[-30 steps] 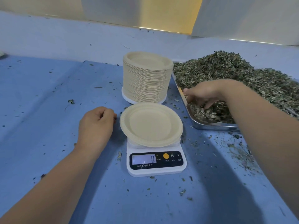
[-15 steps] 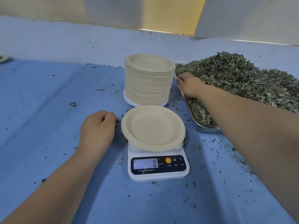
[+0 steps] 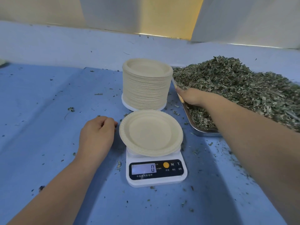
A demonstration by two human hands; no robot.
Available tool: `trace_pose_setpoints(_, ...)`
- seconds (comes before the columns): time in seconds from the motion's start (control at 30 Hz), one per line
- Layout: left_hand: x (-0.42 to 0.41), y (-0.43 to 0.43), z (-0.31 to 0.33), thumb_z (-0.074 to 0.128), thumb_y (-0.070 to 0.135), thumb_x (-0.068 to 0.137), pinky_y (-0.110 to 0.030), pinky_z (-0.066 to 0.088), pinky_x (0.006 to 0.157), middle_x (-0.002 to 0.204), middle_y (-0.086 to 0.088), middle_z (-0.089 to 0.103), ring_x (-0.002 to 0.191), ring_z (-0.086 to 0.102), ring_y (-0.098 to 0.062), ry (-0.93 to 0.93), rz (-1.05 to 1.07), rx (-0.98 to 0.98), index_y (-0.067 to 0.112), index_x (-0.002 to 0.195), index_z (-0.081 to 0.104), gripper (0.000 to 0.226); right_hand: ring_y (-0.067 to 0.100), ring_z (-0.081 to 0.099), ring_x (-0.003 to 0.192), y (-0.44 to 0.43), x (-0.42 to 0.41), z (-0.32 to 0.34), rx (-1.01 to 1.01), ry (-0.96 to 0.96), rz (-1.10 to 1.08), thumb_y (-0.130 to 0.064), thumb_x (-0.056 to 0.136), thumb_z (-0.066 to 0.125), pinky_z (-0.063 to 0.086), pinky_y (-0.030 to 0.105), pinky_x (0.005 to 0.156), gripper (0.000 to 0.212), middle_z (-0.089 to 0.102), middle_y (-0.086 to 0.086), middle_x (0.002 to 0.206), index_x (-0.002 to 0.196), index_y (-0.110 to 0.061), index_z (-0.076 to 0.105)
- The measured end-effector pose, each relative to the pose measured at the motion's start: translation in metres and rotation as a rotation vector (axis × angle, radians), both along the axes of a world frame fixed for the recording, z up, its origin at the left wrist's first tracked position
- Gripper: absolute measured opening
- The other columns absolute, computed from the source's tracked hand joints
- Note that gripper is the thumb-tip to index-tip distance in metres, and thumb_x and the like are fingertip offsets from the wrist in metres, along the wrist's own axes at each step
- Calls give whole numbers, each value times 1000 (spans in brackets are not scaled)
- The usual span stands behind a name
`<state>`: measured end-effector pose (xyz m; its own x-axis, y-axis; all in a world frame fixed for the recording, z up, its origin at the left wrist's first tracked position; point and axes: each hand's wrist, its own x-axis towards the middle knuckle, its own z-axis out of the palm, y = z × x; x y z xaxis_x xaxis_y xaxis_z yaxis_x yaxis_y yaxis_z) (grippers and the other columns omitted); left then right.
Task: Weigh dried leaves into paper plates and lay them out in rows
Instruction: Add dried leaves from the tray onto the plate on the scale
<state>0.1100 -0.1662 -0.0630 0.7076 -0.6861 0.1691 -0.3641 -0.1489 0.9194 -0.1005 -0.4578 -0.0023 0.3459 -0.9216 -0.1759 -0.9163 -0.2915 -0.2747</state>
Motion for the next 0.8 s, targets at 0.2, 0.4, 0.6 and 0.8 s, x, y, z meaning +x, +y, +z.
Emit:
trace_pose_setpoints(0.2, 1, -1, -3, 41, 36, 74, -43, 51, 67, 78, -5, 70, 74, 60, -29, -26, -15, 7, -2, 80, 63, 44, 40, 41, 140, 46, -27, 12, 60, 15, 11, -77, 95, 12, 35, 47, 108, 98, 39, 21, 156, 149, -2, 44)
trace_pose_setpoints(0.4, 3, 2, -5, 42, 34, 74, -37, 48, 64, 79, -1, 72, 65, 58, -15, -21, -40, -10, -1, 81, 65, 42, 29, 57, 81, 78, -47, 6, -128, 62, 151, -50, 108, 26, 44, 40, 77, 57, 62, 10, 87, 87, -10, 62)
trace_pose_setpoints(0.6, 1, 4, -4, 42, 33, 75, -34, 39, 63, 86, -19, 66, 62, 46, -12, -23, -50, -19, -7, 84, 60, 45, 29, 58, 84, 100, -65, 3, -291, -81, 113, -67, 100, 28, 43, 36, 77, 51, 62, -1, 83, 94, -28, 59)
trace_pose_setpoints(0.8, 1, 6, -1, 40, 36, 71, -34, 39, 65, 84, -22, 63, 68, 45, -18, -13, -73, -18, -10, 85, 58, 51, 37, 48, 131, 119, -63, -17, -91, 20, 65, -76, 96, 16, 42, 48, 104, 78, 47, 14, 150, 155, -28, 32)
